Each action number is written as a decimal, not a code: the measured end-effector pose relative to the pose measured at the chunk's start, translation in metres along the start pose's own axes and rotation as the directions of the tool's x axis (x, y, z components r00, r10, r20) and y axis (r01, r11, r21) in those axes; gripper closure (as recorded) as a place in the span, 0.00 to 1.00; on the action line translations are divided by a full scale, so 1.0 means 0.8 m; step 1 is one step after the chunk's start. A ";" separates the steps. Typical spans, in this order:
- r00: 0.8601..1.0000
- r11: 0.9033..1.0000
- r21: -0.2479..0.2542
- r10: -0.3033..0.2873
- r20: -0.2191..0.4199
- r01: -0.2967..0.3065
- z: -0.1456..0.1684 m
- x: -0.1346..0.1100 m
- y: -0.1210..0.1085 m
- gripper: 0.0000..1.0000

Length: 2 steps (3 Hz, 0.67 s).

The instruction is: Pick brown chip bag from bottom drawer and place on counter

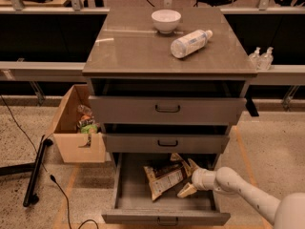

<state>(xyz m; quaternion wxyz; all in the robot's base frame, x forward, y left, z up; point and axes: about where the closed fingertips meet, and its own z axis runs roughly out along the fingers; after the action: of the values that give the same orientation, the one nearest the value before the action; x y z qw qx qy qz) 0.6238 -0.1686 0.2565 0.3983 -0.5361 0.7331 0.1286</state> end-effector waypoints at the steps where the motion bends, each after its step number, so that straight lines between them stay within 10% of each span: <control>1: 0.999 0.999 -0.014 -0.033 -0.022 0.033 0.039 0.002 -0.005 0.00; 2: 0.997 0.998 -0.019 -0.060 -0.045 0.059 0.070 0.006 -0.009 0.00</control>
Offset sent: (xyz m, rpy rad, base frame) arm 0.0506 0.0369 -0.0590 -0.1101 -0.0166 0.0517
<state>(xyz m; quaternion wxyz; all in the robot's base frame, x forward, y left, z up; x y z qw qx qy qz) 0.6547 -0.1404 0.2180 0.3804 -0.5640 0.7245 0.1112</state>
